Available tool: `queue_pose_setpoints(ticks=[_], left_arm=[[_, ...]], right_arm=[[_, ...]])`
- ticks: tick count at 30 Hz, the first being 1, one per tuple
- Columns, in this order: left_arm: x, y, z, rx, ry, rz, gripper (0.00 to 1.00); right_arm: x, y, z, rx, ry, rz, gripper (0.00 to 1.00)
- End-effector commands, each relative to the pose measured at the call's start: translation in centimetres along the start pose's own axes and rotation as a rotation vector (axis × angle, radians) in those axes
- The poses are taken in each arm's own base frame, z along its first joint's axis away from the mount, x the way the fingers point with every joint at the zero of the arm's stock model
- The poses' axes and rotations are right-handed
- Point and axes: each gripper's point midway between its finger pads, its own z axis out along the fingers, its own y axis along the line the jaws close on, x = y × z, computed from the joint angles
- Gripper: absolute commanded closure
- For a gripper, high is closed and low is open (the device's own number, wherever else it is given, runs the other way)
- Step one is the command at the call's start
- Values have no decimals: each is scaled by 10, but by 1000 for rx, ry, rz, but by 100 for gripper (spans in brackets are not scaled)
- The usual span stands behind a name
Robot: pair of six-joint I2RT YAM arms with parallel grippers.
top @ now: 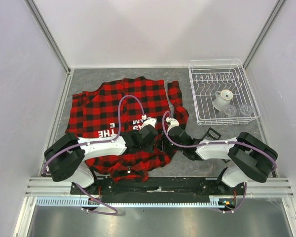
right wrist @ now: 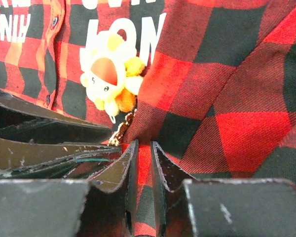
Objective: Remove the brooch from the garment
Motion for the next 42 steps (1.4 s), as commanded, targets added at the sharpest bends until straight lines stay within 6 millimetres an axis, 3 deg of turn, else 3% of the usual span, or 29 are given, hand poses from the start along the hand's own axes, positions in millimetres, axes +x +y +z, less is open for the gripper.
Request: queue_pose_setpoints(ticks=[1, 6, 9, 13, 18, 26, 36, 42], left_arm=[[-20, -4, -6, 13, -86, -64, 71], [-17, -5, -5, 25, -77, -67, 68], [-18, -6, -7, 30, -82, -75, 60], [-29, -6, -20, 48, -125, -109, 53], [-44, 10, -33, 22, -188, -184, 51], [-50, 25, -26, 105, -158, -279, 55], [-41, 11, -5, 180, -78, -253, 70], [-36, 13, -4, 173, -70, -262, 72]], right_arm=[[-23, 25, 9, -64, -66, -44, 78], [-18, 35, 14, -94, -43, -71, 79], [-18, 34, 16, -89, -42, -71, 80], [-17, 34, 15, -91, -43, -74, 80], [-17, 33, 16, -85, -41, -71, 80], [-15, 32, 15, -80, -38, -70, 80], [-14, 31, 14, -80, -35, -70, 80], [-14, 31, 14, -80, -35, -67, 80]])
